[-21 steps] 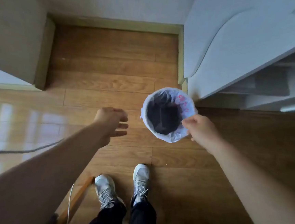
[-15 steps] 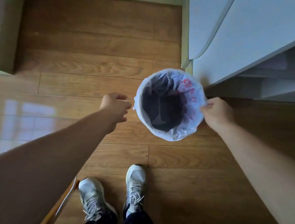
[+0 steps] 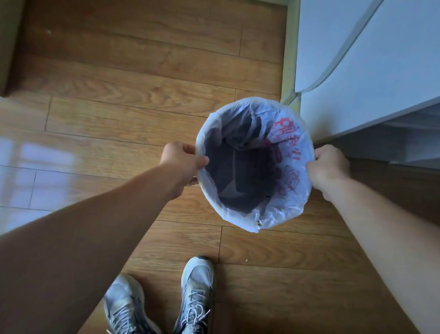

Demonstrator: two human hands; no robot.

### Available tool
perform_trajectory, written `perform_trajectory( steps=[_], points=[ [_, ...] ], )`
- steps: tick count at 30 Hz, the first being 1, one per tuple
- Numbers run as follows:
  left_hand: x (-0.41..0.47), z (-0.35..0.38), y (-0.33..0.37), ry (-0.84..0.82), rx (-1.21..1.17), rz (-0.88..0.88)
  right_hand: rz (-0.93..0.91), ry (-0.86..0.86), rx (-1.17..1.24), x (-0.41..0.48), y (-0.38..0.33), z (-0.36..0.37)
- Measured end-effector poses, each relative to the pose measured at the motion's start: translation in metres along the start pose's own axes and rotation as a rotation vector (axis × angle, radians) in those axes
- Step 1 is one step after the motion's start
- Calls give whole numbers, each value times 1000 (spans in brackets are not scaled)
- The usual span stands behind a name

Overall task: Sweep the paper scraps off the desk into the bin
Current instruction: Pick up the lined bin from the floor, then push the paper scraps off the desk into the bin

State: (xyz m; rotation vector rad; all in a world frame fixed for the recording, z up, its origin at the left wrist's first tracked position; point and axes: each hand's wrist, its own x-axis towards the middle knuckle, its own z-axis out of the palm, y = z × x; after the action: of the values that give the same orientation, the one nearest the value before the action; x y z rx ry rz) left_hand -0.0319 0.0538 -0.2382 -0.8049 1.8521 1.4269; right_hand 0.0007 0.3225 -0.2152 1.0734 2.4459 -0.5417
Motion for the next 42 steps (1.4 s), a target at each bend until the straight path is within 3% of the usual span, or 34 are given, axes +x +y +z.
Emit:
perform_trajectory(
  steps=[12, 24, 33, 39, 42],
  points=[
    [-185, -214, 79, 96, 6, -41, -269, -207, 86, -197, -143, -111],
    [-383, -394, 117, 243, -328, -13, -519, -231, -9, -383, -298, -210],
    [-460, -469, 115, 345, -555, -34, -733, -222, -176, -459, -401, -215],
    [-461, -492, 117, 417, -554, -98, -893, -353, -247, -460, -444, -208],
    [-454, -487, 123, 494, -581, -143, -1106, -224, -281, -440, -482, -232]
  ],
)
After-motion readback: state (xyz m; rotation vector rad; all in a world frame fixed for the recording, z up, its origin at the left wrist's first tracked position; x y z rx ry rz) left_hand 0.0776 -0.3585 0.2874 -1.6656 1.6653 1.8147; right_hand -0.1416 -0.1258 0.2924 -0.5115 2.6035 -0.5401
